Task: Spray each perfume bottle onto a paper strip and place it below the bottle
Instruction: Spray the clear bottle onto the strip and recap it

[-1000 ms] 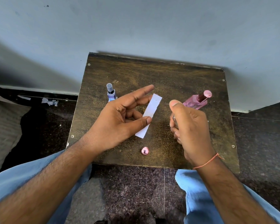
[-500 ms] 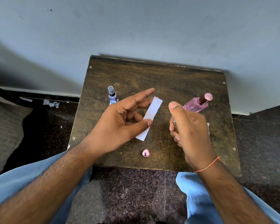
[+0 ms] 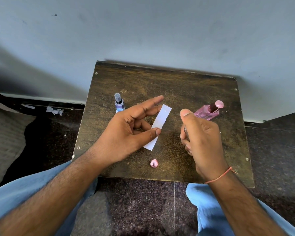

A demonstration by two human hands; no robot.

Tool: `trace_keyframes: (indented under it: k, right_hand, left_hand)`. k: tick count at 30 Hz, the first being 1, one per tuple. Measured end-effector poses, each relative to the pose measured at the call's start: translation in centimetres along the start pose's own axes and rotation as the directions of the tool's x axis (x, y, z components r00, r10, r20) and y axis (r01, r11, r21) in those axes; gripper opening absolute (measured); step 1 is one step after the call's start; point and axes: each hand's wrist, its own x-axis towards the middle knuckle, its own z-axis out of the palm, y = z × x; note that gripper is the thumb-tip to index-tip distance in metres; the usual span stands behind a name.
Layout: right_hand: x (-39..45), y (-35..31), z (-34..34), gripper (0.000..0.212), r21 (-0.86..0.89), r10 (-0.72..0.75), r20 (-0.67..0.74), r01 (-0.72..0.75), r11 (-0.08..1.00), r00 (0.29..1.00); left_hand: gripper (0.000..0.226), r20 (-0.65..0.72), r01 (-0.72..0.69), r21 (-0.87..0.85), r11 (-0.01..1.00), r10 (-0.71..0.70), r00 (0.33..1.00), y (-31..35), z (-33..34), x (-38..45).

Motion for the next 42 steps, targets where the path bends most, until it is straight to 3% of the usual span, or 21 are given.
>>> trace_keyframes:
  k: [10,18,23,27,30,42]
  right_hand:
    - [0.1,0.0,0.3,0.079,-0.004,0.01,-0.021,-0.011,1.0,1.0]
    - [0.1,0.0,0.2,0.066,0.091,0.039,0.005,-0.04,0.995,0.999]
    - [0.0,0.3,0.3,0.073,0.118,0.043,0.031,-0.046,0.992,0.999]
    - [0.0,0.9,0.3,0.025,0.171,0.085,0.077,-0.097,0.981,0.993]
    - [0.3,1.5,0.3,0.007,0.159,0.095,0.077,-0.106,0.981,0.993]
    - [0.6,1.5,1.3,0.017,0.005,0.101,0.067,-0.101,0.995,0.993]
  left_hand:
    - [0.078,-0.008,0.003,0.014,1.0,-0.003,1.0,-0.1,-0.1,0.1]
    - [0.079,-0.005,-0.003,0.012,1.0,0.003,1.0,-0.3,-0.1,0.1]
    - [0.077,-0.008,0.0,0.023,1.0,0.0,1.0,-0.3,-0.2,0.1]
    - [0.076,-0.028,0.009,0.022,1.0,-0.009,1.0,-0.5,-0.2,0.2]
    - [0.075,-0.04,0.021,0.024,0.999,-0.02,0.999,-0.5,-0.3,0.2]
    - [0.074,0.003,0.07,0.088,0.994,-0.07,0.998,-0.5,0.2,-0.3]
